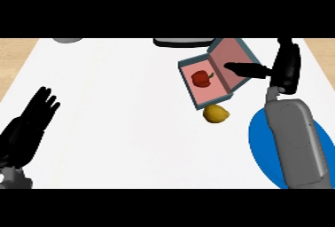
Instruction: Pick the bell pepper from the plate and place it in the cardboard box
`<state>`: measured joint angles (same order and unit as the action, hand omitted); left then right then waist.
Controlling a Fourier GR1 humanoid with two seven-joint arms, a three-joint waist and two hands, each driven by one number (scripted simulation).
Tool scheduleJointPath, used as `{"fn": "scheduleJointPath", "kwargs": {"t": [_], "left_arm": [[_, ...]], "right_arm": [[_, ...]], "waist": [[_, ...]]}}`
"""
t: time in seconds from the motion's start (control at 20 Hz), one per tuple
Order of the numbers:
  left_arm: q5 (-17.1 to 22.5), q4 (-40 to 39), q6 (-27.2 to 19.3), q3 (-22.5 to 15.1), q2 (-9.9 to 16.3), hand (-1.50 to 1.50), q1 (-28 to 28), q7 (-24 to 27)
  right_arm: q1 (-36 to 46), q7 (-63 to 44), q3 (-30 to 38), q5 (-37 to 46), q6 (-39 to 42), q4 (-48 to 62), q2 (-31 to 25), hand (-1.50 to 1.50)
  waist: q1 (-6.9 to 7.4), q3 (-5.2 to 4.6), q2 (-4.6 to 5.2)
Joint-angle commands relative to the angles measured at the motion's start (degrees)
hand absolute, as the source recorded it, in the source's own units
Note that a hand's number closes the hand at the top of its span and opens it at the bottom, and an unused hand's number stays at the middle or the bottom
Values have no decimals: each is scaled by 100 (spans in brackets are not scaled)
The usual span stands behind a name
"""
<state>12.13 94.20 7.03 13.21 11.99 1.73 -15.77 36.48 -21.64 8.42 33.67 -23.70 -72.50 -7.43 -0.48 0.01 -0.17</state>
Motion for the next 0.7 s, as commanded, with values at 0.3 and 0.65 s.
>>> {"fn": "scheduleJointPath", "kwargs": {"t": [0.3,0.65], "left_arm": [[-51,-43,-98,89,105,0,280,-237],[-56,563,-112,-60,-160,0,-141,-346]], "right_arm": [[-1519,406,761,-1561,1456,-1716,-1021,-150],[-1642,1176,1000,-1808,1410,-1154,-1132,-150]], "waist": [[-9,-1,7],[64,0,16]]}}
